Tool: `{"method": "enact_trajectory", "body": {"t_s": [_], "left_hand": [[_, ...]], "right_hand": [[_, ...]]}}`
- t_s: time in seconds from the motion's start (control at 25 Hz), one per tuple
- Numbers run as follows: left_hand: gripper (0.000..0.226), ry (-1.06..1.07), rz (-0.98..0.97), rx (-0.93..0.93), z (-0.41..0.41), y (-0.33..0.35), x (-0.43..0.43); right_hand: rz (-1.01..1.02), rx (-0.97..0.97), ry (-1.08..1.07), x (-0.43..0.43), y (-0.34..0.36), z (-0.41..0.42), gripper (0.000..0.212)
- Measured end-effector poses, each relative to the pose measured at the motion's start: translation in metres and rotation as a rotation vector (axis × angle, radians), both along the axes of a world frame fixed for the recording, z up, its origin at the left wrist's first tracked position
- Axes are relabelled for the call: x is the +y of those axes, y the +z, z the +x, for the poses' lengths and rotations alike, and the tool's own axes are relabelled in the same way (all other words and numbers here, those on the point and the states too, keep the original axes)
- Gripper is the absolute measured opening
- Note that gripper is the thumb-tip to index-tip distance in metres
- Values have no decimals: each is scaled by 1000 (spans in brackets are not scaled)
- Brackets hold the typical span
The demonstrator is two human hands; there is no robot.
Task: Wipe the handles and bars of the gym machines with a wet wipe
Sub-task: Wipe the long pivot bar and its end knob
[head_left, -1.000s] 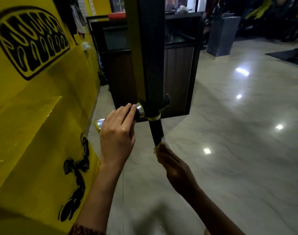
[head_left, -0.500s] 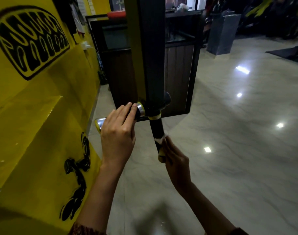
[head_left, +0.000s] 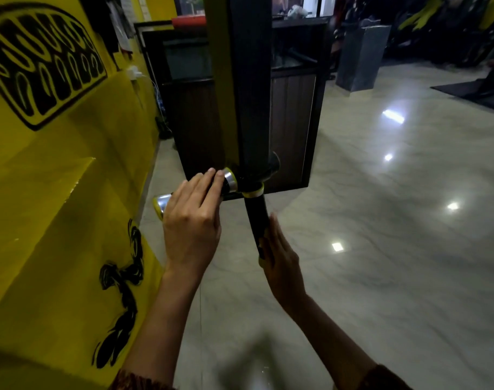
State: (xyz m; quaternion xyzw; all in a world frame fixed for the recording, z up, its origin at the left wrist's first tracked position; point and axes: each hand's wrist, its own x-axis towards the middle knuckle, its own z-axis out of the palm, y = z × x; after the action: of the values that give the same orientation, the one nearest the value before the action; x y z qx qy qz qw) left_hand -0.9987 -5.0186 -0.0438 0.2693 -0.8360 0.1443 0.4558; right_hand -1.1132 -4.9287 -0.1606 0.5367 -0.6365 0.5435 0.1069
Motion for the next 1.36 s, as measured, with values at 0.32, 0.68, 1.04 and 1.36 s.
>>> {"method": "enact_trajectory", "body": {"t_s": [0.32, 0.68, 1.04, 1.36], "left_hand": [[39, 6, -23, 19, -1, -1, -1], [40, 0, -25, -5, -1, 1, -1], [40, 3, -25, 10, -1, 0, -2], [40, 14, -34, -17, -1, 0, -2]], "right_hand": [[-41, 226, -52, 42, -12, -6, 58], [107, 638, -66, -11, 9, -20, 34], [63, 667, 3, 5, 43, -15, 34], [225, 935, -54, 3, 34, -23, 24]]}}
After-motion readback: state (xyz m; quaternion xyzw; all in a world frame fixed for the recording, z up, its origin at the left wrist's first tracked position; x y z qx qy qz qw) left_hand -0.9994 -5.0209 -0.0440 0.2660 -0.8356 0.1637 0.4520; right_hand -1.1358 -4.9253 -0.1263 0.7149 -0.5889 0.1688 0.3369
